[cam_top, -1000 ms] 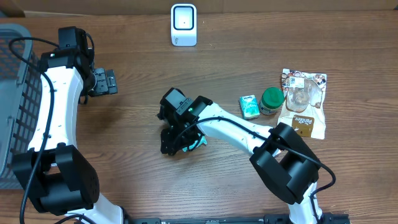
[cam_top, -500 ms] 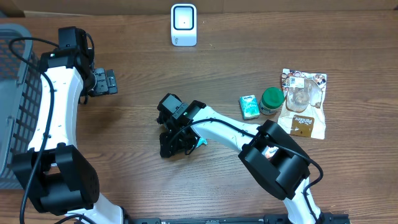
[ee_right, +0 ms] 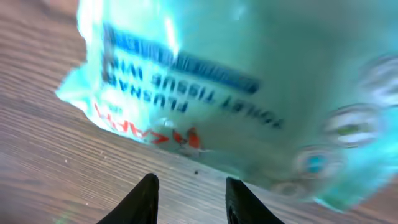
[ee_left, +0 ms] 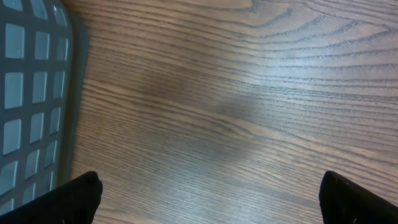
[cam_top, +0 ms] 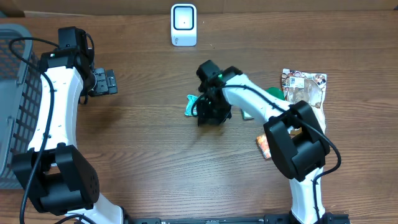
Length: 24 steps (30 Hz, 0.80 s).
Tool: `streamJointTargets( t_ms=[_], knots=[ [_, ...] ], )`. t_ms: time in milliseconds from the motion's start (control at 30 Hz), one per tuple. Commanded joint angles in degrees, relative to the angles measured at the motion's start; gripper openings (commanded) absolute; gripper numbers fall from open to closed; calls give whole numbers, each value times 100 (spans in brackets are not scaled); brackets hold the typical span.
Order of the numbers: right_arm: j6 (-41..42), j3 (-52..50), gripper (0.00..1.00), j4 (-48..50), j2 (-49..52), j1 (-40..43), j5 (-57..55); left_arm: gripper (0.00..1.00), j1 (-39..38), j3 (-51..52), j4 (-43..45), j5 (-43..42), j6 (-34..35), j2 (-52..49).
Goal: Scan the item barcode
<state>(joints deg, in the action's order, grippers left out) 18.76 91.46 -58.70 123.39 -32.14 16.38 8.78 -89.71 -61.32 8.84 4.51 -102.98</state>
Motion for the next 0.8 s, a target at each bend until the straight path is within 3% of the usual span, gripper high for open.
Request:
streamJointTargets(
  t_ms=[0, 300, 400, 567, 767],
  knots=[
    [-391, 616, 33, -138, 26, 179, -229, 100, 20, -35, 7, 15, 20, -9],
    [-376, 1213, 40, -197, 28, 341, -800, 100, 20, -35, 9, 13, 20, -9],
    [190, 1119, 45, -350, 28, 396, -1257, 99, 20, -35, 7, 15, 20, -9],
    [446, 769, 45, -295, 28, 713, -828, 100, 20, -35, 9, 15, 20, -9],
    [439, -151, 44, 522, 31, 918, 219, 100, 20, -35, 9, 15, 20, -9]
  ],
)
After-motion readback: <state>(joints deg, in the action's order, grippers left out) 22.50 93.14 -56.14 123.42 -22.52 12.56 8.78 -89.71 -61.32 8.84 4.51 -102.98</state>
